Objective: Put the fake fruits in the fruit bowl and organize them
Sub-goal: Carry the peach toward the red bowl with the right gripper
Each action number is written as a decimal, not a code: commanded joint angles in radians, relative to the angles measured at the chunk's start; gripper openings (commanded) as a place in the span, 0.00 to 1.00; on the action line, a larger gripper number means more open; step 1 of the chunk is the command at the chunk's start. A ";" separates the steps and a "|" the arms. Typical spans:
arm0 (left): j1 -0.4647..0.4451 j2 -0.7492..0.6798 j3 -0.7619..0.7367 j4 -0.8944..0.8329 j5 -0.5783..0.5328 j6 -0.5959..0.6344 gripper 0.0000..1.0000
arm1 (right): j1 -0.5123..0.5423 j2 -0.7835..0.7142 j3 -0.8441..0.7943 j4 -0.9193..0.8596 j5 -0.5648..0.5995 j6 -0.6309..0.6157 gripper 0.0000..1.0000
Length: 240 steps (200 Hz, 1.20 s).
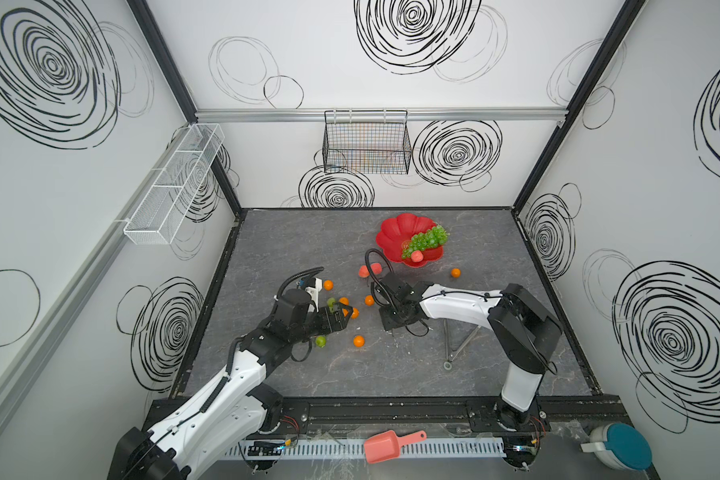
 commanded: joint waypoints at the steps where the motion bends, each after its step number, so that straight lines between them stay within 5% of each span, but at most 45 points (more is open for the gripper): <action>1: 0.002 0.003 0.015 0.049 0.010 0.011 0.96 | 0.002 -0.018 0.004 -0.016 0.020 0.015 0.51; 122: -0.050 0.068 0.059 0.117 0.022 0.024 0.96 | -0.104 -0.242 -0.105 0.060 -0.096 0.041 0.47; 184: -0.107 0.241 0.192 0.180 0.036 0.056 0.96 | -0.338 -0.384 -0.124 0.053 -0.152 -0.025 0.48; 240: -0.123 0.445 0.382 0.190 0.074 0.119 0.96 | -0.548 -0.339 -0.031 0.026 -0.186 -0.102 0.49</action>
